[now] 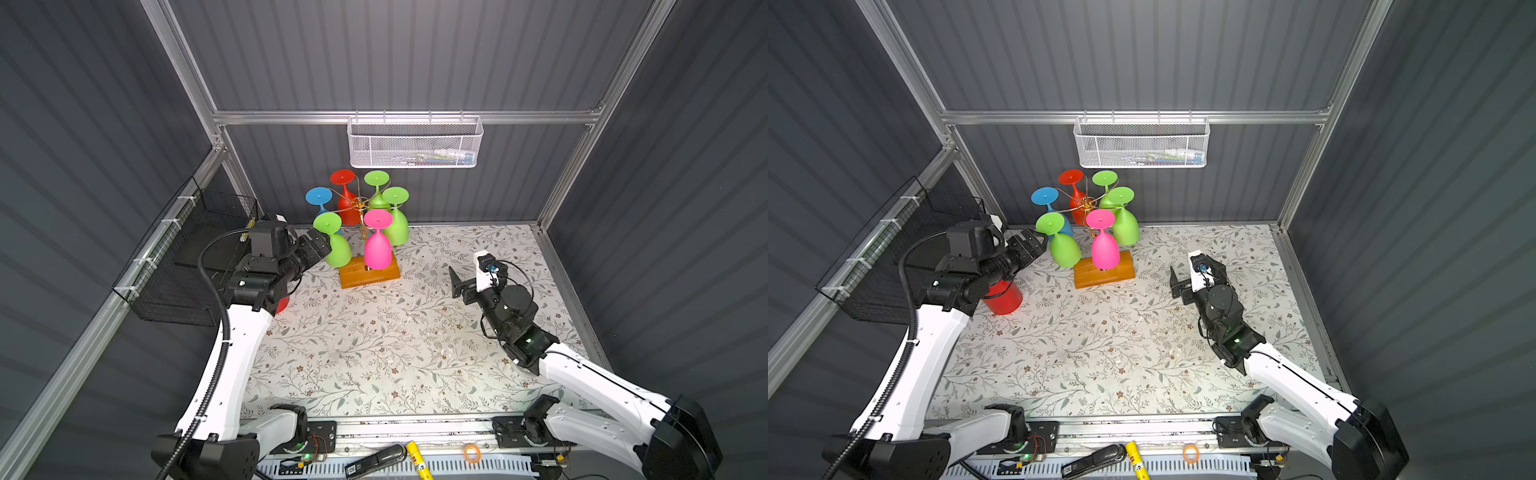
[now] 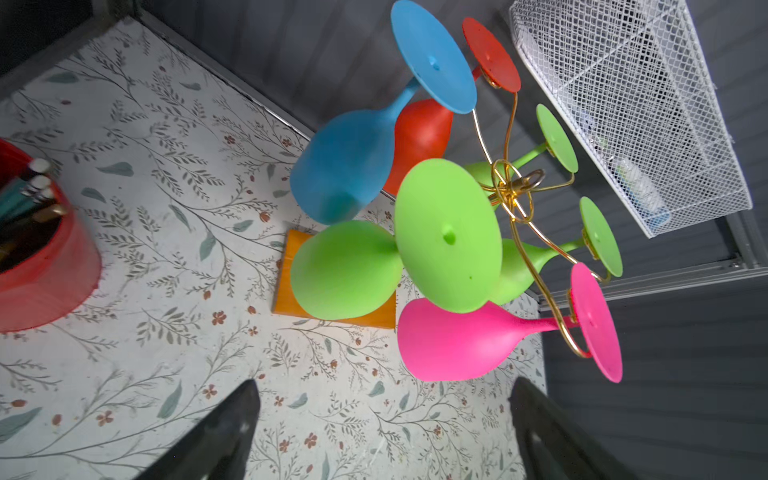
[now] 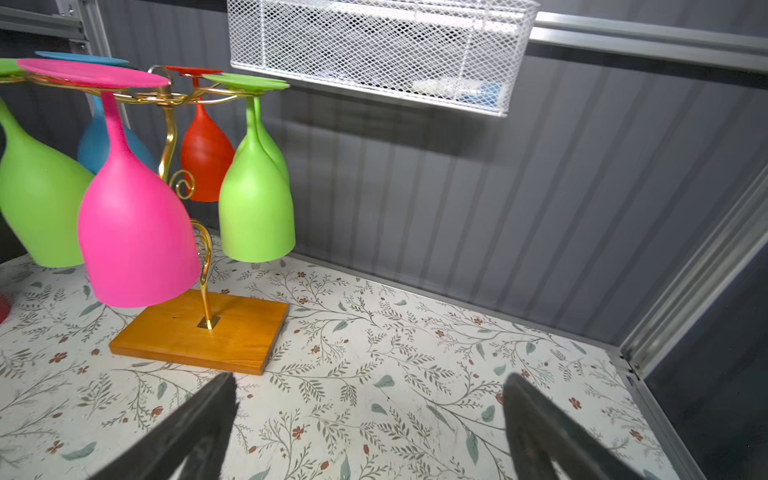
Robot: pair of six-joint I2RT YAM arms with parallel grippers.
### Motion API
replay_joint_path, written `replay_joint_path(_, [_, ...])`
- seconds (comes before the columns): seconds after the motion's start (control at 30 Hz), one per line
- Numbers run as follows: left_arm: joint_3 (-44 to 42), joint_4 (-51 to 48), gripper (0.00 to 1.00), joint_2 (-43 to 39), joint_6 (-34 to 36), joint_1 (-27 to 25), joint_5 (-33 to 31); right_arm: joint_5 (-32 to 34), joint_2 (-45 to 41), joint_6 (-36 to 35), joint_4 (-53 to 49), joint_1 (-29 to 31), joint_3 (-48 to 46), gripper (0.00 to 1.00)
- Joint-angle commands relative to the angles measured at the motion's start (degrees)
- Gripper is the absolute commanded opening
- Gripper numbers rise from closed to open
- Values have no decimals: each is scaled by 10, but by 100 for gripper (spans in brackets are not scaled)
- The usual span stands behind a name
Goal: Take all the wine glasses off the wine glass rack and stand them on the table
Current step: 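Raise the left gripper toward the glass rack while the right arm lifts forward, then close the left gripper on the foot of the nearest green wine glass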
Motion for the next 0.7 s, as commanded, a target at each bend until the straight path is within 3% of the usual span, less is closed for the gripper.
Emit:
replay_joint_path(0.0, [-9, 64, 91, -3, -93, 35, 90, -16, -22, -14, -15, 12, 19, 99])
replay_joint_path(0.1, [-43, 132, 88, -4, -156, 67, 133, -19, -29, -19, -19, 20, 23, 99])
replay_joint_path(0.23, [-54, 188, 83, 13, -197, 72, 172, -19, -30, -23, -29, 24, 32, 99])
replay_joint_path(0.57, [-68, 273, 51, 46, -255, 74, 205, -27, -19, -11, -57, 38, 65, 99])
replay_joint_path(0.67, [-70, 278, 46, 52, -259, 74, 208, -24, -8, -13, -62, 47, 77, 99])
